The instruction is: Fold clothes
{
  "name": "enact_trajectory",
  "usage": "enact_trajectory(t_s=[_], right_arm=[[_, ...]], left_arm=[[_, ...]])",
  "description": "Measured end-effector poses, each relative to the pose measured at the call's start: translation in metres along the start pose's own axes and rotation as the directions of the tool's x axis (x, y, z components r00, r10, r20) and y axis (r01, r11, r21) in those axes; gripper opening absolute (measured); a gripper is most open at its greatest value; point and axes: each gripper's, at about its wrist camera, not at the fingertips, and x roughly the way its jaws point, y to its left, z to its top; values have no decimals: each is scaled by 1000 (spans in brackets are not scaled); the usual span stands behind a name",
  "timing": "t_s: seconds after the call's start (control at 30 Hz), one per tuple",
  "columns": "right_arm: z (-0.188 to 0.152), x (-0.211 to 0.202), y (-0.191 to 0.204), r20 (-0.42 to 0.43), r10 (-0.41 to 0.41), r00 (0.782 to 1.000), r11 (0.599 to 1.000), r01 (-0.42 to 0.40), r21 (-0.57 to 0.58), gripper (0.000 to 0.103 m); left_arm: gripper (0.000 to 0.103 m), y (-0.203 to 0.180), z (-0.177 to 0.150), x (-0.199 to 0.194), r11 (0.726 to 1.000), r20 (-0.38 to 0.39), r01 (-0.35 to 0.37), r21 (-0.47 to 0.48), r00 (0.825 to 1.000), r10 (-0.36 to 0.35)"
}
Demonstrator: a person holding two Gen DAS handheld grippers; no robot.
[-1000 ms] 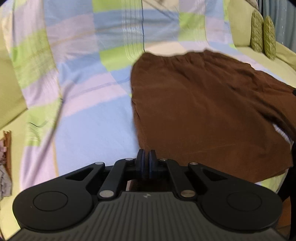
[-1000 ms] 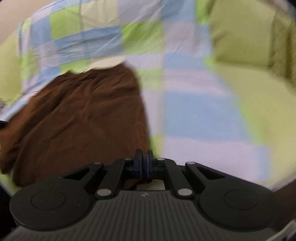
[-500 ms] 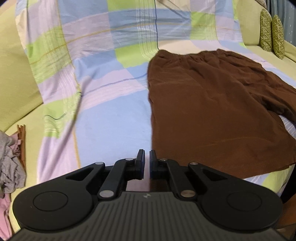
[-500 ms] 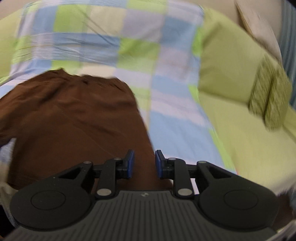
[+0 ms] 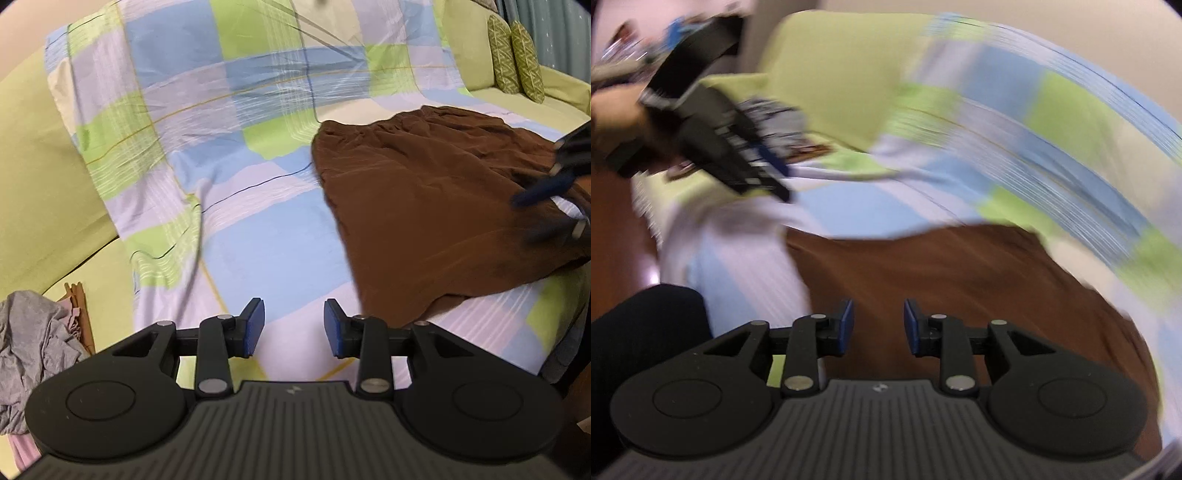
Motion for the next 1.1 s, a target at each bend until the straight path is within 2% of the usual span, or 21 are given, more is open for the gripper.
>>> enact_trajectory(t_s=[0.1, 0.2, 0.37, 0.43, 0.5, 0.6, 0.7, 0.77, 0.9, 0.93, 0.97, 1.0, 1.07, 1.1], right_arm=[[16, 34, 33, -37, 9, 999, 990, -14, -138, 27], [19, 66, 66, -57, -68, 996, 944, 45, -327, 28], [22, 87, 77, -52, -113, 992, 903, 80, -423, 28], [25, 91, 75, -55, -115, 992, 902, 81, -423, 21], [28, 91, 66, -54, -88, 995, 929, 62, -364, 0], [34, 73, 48, -11, -55, 998, 973, 51, -225, 0], [37, 36, 7, 54, -28, 998, 1000, 28, -8, 1], [35, 15, -11, 84, -36, 996, 998, 31, 59, 1], [28, -17, -44, 125, -49, 991, 983, 26, 180, 1], [25, -21, -51, 128, -49, 991, 978, 21, 209, 1], [21, -22, -56, 125, -44, 991, 974, 15, 227, 1], [19, -22, -59, 124, -41, 991, 971, 10, 238, 1], [11, -19, -68, 124, -22, 992, 961, -13, 276, 1], [6, -18, -71, 126, -17, 992, 956, -21, 291, 1]], left_arm=[[42, 14, -9, 2, 1000, 19, 14, -14, 1000, -13], [46, 21, -15, 5, 999, 39, 31, 5, 999, -32], [52, 29, -14, 21, 995, 62, 56, 84, 996, -61], [53, 29, -10, 28, 992, 72, 53, 119, 995, -62], [54, 28, -4, 36, 986, 85, 50, 160, 994, -65], [56, 25, 6, 47, 972, 111, 51, 229, 991, -78], [58, 11, 33, 76, 917, 165, 51, 397, 978, -126], [59, 1, 51, 99, 872, 202, 37, 489, 967, -154], [59, -21, 87, 147, 748, 252, -18, 664, 947, -201], [59, -23, 91, 153, 730, 257, -27, 683, 944, -206], [59, -28, 97, 162, 695, 265, -43, 718, 940, -216], [59, -35, 105, 175, 637, 277, -69, 768, 932, -233], [59, -43, 111, 189, 563, 284, -95, 821, 923, -258], [57, -48, 115, 197, 504, 281, -108, 857, 918, -280]])
